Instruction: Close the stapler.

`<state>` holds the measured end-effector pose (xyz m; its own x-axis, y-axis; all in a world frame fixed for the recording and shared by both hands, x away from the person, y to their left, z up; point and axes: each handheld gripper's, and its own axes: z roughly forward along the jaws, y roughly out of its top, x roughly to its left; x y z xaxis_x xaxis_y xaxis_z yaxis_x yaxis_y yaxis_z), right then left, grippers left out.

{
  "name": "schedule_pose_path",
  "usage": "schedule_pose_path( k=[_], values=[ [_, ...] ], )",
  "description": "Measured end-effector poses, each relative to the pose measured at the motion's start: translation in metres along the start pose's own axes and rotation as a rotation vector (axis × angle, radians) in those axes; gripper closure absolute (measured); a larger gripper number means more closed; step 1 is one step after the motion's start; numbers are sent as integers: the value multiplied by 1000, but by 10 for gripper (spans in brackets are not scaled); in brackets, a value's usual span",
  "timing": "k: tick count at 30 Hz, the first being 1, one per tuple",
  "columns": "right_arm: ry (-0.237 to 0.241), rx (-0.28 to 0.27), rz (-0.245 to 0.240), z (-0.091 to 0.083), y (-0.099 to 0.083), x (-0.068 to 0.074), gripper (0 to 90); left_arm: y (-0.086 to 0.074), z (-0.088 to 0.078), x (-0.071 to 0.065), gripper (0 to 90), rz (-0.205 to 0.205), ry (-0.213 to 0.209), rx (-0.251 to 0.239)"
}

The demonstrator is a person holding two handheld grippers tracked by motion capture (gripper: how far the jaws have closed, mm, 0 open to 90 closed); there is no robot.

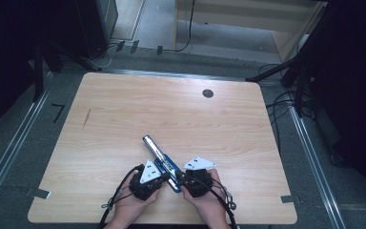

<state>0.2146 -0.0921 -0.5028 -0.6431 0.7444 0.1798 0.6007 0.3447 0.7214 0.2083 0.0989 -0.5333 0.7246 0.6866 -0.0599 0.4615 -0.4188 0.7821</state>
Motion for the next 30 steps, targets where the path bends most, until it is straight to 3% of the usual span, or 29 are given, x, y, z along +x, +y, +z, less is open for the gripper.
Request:
schedule_pose_path(
  k=[5,11,15,30],
  values=[
    [1,-15,12,3,4,-1,900,0,0,0,900,-2,-1,0],
    [5,-47,18,19,14,1,900,0,0,0,900,-2,0,1],
    [-14,-34,10,27,15,2,900,0,0,0,900,-4,-1,0],
    [-12,-29,-2,11,2,1,900,0,0,1,900,-6,-6,2]
  ],
)
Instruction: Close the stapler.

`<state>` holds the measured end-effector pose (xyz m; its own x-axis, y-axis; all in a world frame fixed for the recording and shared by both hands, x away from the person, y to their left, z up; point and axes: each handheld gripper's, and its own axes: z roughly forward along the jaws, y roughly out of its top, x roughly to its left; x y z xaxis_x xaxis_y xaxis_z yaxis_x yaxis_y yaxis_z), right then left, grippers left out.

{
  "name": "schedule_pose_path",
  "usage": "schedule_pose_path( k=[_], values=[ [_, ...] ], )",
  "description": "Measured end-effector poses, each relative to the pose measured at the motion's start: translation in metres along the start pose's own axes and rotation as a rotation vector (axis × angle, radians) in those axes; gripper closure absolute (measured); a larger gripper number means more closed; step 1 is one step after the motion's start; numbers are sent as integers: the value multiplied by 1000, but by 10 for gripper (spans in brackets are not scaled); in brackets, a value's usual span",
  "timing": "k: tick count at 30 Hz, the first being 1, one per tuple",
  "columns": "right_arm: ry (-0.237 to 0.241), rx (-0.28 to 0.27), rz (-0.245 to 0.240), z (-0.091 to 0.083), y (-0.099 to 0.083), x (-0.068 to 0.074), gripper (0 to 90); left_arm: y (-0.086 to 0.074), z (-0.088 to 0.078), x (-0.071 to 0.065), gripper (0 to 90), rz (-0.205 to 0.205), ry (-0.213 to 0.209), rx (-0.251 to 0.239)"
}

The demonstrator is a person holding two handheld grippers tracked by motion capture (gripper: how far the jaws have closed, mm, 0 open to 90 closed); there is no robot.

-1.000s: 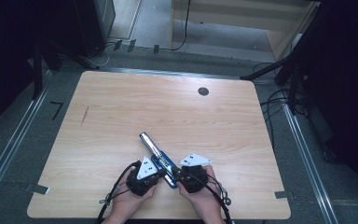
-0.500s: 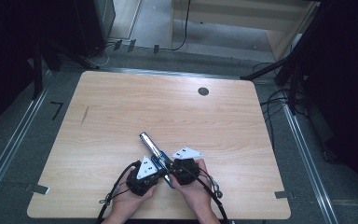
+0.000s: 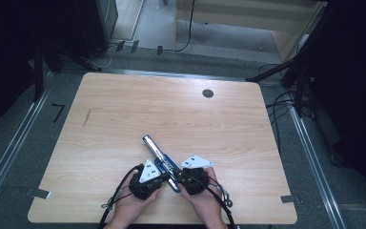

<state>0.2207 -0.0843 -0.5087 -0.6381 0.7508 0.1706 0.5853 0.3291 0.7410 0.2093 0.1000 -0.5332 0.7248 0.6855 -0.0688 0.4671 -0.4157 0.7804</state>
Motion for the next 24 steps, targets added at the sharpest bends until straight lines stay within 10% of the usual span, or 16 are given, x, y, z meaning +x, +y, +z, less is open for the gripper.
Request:
schedule_pose_path(
  k=[11,24],
  values=[
    [3,-51,-1,-11,2,-1,900,0,-4,3,900,-34,63,-12],
    [20,-92,-8,-2,21,-3,900,5,-19,49,900,-139,151,-22]
  ],
)
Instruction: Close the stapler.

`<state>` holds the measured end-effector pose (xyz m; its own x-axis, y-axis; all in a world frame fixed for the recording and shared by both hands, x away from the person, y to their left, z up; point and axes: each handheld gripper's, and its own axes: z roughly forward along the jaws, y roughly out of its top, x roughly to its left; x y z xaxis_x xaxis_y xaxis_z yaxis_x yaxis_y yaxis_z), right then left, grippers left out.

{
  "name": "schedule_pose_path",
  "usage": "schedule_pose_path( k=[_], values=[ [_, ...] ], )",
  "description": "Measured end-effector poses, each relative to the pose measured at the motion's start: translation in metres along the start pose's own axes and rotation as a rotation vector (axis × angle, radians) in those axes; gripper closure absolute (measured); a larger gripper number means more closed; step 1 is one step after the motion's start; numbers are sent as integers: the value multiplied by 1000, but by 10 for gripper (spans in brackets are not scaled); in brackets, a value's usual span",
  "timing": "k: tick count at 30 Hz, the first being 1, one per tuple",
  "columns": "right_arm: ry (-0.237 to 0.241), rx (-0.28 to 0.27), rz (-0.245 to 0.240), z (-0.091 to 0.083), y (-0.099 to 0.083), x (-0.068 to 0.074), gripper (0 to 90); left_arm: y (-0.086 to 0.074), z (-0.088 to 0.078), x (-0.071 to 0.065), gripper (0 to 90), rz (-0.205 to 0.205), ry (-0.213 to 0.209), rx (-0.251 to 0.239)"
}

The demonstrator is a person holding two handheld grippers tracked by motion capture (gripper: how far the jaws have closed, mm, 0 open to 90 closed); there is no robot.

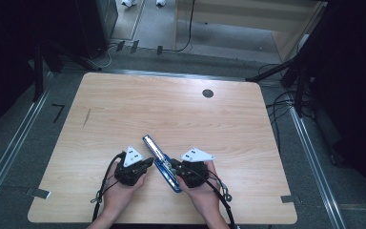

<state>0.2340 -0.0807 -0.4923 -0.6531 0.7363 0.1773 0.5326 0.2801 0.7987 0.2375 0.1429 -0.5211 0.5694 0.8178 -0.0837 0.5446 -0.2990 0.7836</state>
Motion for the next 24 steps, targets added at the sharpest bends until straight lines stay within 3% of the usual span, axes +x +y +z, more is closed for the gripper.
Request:
schedule_pose_path(
  k=[8,13,24],
  values=[
    [11,9,2,21,14,-2,900,2,8,10,900,-23,13,5],
    [16,25,-23,32,23,-1,900,0,15,12,900,-32,11,29],
    [15,70,-30,54,27,-2,900,4,22,13,900,-35,23,47]
  ],
)
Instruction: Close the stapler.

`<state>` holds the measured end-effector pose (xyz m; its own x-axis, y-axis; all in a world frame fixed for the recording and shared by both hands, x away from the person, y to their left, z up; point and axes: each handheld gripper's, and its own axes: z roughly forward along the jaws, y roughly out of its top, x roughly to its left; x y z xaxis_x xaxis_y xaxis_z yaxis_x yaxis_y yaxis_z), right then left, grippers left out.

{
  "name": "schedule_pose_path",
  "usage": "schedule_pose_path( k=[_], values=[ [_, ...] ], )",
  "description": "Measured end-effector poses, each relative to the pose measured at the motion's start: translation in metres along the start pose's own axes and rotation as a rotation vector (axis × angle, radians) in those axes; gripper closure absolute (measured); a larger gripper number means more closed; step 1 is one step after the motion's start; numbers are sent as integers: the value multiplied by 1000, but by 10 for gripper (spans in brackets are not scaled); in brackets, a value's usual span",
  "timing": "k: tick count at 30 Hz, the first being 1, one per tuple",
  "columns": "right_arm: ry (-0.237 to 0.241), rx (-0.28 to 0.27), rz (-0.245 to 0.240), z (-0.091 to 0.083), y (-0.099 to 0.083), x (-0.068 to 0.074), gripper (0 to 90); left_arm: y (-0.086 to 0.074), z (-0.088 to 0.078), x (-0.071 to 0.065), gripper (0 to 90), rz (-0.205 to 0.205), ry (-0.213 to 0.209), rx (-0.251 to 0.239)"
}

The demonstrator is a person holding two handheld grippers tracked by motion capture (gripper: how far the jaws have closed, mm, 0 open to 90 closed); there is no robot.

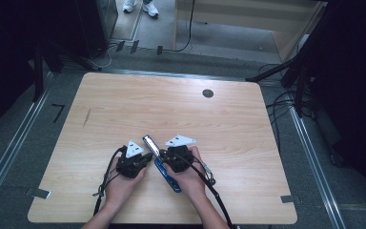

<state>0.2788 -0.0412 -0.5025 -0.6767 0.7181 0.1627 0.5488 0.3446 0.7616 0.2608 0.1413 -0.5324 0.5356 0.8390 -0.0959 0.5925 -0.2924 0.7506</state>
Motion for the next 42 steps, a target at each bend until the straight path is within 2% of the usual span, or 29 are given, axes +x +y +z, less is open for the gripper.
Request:
schedule_pose_path(
  k=[12,24,27,30,38,42],
  values=[
    [5,7,4,10,3,4,900,3,2,3,900,-32,-4,3],
    [-23,4,29,8,4,-1,900,3,3,3,900,-36,-7,-12],
    [-26,8,36,8,3,-2,900,4,5,3,900,-39,-6,18],
    [-23,7,32,8,3,-2,900,7,7,2,900,-18,-17,39],
    [-28,3,22,8,3,-2,900,6,7,3,900,-13,-3,20],
    [-19,-20,18,4,3,-1,900,7,5,2,900,-14,-13,-3]
  ],
)
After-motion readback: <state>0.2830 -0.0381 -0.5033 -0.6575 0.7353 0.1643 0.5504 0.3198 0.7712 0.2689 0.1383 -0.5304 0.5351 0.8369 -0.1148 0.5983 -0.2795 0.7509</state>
